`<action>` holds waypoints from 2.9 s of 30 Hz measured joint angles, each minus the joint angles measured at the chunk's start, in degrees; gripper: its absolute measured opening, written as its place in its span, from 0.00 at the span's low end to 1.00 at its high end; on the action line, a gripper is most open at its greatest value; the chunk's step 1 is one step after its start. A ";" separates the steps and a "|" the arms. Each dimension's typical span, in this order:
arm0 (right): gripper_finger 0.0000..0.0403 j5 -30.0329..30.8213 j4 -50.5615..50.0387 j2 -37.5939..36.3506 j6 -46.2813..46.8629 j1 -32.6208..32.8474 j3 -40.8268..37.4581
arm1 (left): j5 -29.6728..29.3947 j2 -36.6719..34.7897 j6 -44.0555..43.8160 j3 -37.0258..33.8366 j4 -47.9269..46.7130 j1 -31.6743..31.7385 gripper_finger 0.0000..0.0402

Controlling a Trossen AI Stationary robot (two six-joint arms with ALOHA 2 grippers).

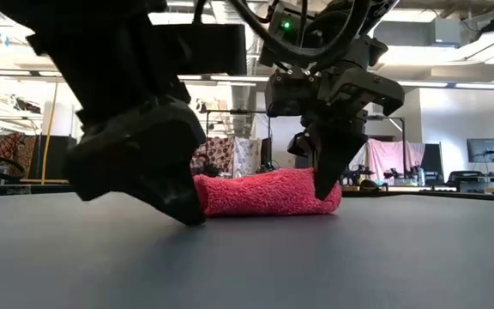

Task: Roll towel
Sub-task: Roll the pink towel

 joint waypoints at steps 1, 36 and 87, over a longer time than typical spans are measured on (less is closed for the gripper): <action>0.07 0.00 -0.27 0.00 0.00 0.06 0.00 | -0.07 0.46 0.02 0.12 0.15 0.00 0.46; 0.07 0.04 -2.20 -0.04 -0.03 0.23 0.00 | -6.04 2.00 -0.45 3.51 4.75 5.77 0.46; 0.07 0.15 -0.93 -0.04 -0.48 0.21 -0.02 | -1.19 1.87 -13.67 3.51 3.49 4.61 0.01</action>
